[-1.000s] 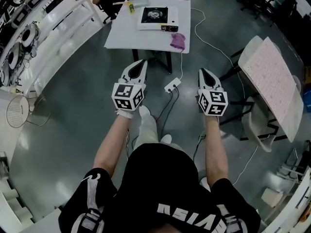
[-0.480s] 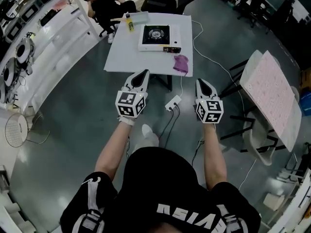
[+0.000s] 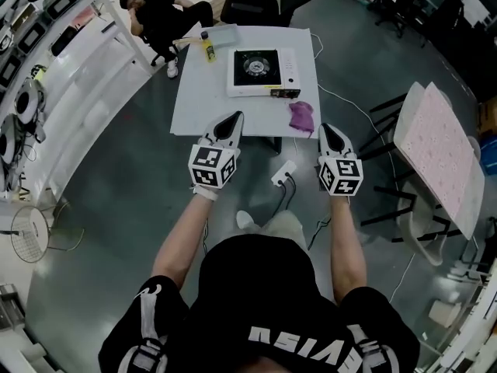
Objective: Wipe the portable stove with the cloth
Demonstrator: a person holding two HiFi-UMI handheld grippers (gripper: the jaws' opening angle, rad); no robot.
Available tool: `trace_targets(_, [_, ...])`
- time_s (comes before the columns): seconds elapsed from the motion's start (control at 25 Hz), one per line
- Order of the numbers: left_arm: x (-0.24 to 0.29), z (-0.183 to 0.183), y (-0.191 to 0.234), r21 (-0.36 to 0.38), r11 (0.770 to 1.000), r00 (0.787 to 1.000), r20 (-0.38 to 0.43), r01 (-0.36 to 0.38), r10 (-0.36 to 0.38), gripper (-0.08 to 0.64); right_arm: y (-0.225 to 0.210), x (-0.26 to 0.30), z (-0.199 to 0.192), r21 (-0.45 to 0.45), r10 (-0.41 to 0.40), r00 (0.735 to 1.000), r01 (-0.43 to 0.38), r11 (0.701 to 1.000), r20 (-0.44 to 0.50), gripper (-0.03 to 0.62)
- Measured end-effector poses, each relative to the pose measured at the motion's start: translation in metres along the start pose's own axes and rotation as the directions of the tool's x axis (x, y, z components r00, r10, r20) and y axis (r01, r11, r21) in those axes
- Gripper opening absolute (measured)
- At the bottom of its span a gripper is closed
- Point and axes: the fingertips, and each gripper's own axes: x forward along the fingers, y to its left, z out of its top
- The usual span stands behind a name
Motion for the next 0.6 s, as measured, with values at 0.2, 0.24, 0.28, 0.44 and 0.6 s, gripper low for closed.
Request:
trace_targets(0.2, [0.012,-0.004,0.026,-0.017,1.0,1.0,-0.01,-0.002,0.002,0.006,0.004,0.022,0.0,-0.001,-0.011,1.0,0.011,1.0,-0.016,0.014])
trace_targets(0.24, [0.015,-0.005,0.03,-0.025,1.0,1.0,-0.01,-0.002,0.002,0.006,0.003,0.026,0.0,0.0,-0.011,1.0,0.011,1.0,-0.018,0.014])
trace_targets(0.28, [0.019,-0.006,0.032,-0.032,0.999,1.0,-0.009,0.0,0.0,0.006,0.002,0.031,-0.001,0.0,-0.011,1.0,0.011,1.0,-0.021,0.014])
trace_targets(0.44, [0.035,-0.013,0.034,-0.038,0.999,1.0,-0.014,0.018,-0.019,0.006,-0.006,0.051,-0.013,0.002,-0.012,0.999,0.012,1.0,-0.037,0.014])
trace_targets(0.6, [0.056,-0.019,0.041,-0.04,0.999,0.999,-0.027,0.031,-0.032,0.006,-0.014,0.074,-0.021,0.011,-0.006,0.999,0.006,1.0,-0.053,0.014])
